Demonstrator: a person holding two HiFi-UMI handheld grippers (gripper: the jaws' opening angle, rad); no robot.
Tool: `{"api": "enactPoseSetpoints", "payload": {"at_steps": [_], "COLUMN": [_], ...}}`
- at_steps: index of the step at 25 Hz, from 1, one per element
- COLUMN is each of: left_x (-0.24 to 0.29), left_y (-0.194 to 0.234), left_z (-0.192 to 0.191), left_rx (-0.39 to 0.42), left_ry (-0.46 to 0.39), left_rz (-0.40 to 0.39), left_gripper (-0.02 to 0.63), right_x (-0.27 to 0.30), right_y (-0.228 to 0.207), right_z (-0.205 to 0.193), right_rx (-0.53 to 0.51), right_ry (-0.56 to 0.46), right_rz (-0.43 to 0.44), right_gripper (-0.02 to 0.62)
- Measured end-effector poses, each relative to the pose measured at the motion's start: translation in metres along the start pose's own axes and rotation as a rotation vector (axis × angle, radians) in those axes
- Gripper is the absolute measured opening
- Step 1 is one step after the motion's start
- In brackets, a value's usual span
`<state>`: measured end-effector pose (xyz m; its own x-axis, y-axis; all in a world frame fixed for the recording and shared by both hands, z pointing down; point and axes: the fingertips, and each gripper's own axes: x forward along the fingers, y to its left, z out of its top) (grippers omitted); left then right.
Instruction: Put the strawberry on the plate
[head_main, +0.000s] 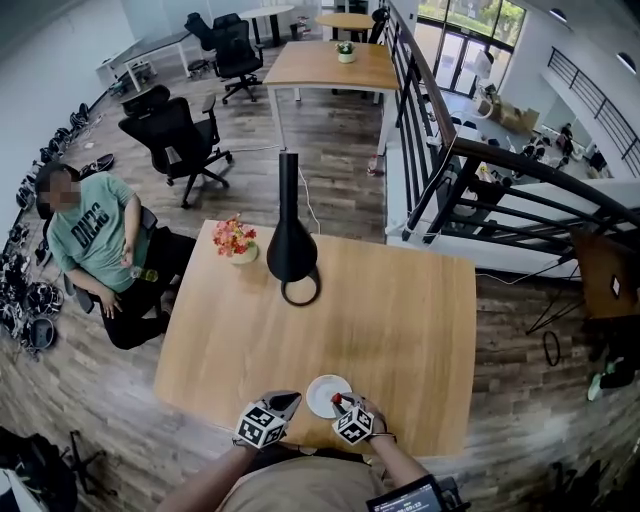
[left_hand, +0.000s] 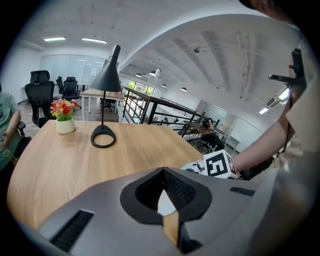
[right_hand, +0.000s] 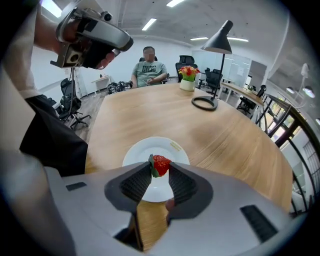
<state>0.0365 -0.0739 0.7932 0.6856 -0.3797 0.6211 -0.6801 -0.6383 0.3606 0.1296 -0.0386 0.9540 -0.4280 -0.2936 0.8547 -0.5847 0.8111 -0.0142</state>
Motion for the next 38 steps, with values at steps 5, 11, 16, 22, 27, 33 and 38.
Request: {"api": "enactPoseSetpoints", "payload": {"at_steps": [5, 11, 16, 22, 27, 33, 38], "left_x": [-0.004, -0.012, -0.019, -0.028, -0.041, -0.070, -0.096], "left_y": [0.001, 0.004, 0.007, 0.008, 0.005, 0.001, -0.006], "left_z": [0.001, 0.003, 0.004, 0.012, 0.037, 0.080, 0.127], "left_rx": [-0.074, -0.100, -0.117, -0.163, -0.185, -0.161, -0.132], "left_ry": [-0.022, -0.041, -0.057, -0.108, -0.202, -0.317, -0.428], "left_rz": [0.015, 0.040, 0.053, 0.058, 0.053, 0.014, -0.047], "left_gripper": [0.003, 0.003, 0.003, 0.003, 0.003, 0.003, 0.003], "right_x": [0.016, 0.035, 0.030, -0.026, -0.105, -0.217, -0.302], "right_y": [0.005, 0.012, 0.008, -0.017, -0.060, -0.093, -0.106], "right_z": [-0.008, -0.009, 0.003, 0.034, 0.070, 0.121, 0.152], "right_rx": [-0.002, -0.027, -0.007, 0.170, 0.346, 0.608, 0.578], "right_ry": [0.054, 0.073, 0.028, -0.146, -0.405, -0.694, -0.831], "right_rz": [0.026, 0.030, 0.014, -0.038, -0.153, -0.190, -0.336], "right_gripper": [0.115, 0.115, 0.152, 0.152, 0.152, 0.150, 0.150]}}
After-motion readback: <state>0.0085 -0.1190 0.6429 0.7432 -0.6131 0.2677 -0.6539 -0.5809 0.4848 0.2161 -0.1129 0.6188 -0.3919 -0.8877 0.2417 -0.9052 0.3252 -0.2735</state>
